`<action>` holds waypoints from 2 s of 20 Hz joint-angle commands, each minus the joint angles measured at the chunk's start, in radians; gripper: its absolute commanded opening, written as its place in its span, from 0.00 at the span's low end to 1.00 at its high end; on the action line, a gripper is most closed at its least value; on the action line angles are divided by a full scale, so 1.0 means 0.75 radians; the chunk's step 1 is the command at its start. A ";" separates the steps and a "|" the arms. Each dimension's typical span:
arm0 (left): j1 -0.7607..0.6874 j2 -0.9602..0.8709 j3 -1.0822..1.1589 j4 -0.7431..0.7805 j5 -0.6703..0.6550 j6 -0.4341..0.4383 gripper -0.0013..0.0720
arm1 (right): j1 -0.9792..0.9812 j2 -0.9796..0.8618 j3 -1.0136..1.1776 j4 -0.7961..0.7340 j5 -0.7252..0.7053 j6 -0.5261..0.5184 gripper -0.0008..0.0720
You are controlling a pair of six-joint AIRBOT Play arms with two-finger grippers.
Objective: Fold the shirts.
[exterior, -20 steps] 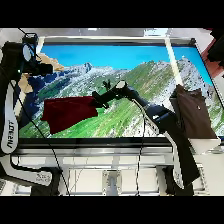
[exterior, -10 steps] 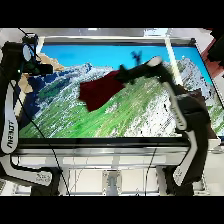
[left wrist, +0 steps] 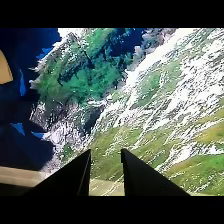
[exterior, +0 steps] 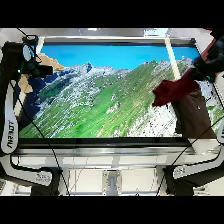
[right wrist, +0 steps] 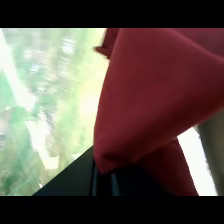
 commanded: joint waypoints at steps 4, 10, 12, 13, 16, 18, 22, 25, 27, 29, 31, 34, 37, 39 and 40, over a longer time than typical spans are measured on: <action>-0.001 0.001 0.001 -0.140 -0.076 0.026 0.31 | -0.202 0.182 -0.001 -0.508 0.188 0.106 0.05; -0.001 0.001 0.001 -0.148 -0.076 0.026 0.31 | -0.289 0.265 -0.013 -0.735 0.189 0.037 0.04; -0.001 0.001 0.001 -0.157 -0.075 0.026 0.31 | -0.288 0.273 -0.088 -0.777 0.189 0.019 0.04; -0.001 0.001 0.001 -0.166 -0.076 0.026 0.31 | -0.288 0.273 -0.144 -0.778 0.189 0.020 0.04; -0.001 0.001 0.001 -0.198 -0.075 0.026 0.32 | -0.288 0.273 -0.286 -0.759 0.189 0.019 0.39; -0.001 0.001 0.001 -0.199 -0.070 0.026 0.31 | -0.287 0.274 -0.291 -0.743 0.189 0.020 0.81; -0.001 0.001 0.001 -0.229 -0.064 0.025 0.32 | -0.287 0.274 -0.182 -0.663 0.183 0.061 0.81; -0.001 0.001 0.001 -0.330 -0.025 0.024 0.32 | -0.271 0.273 -0.153 -0.229 -0.027 0.081 0.72; -0.001 -0.001 0.001 -0.478 0.006 0.024 0.31 | -0.193 0.273 -0.192 0.204 -0.185 -0.111 0.66; -0.002 -0.001 0.001 -0.656 0.020 0.025 0.32 | -0.043 0.273 -0.239 0.381 -0.303 -0.291 0.67; -0.005 -0.001 0.001 -0.751 0.027 0.025 0.32 | 0.133 0.273 -0.296 0.297 -0.382 -0.336 0.67; -0.010 -0.001 0.001 -0.785 0.021 0.024 0.32 | 0.348 0.270 -0.345 -0.050 -0.402 -0.335 0.67; -0.010 -0.001 0.001 -0.812 0.014 0.024 0.32 | 0.476 0.270 -0.348 -0.398 -0.390 -0.326 0.67; -0.010 -0.001 0.001 -0.819 0.015 0.024 0.32 | 0.511 0.270 -0.347 -0.484 -0.391 -0.327 0.67; -0.010 -0.001 0.001 -0.820 0.017 0.024 0.32 | 0.514 0.270 -0.348 -0.476 -0.391 -0.327 0.67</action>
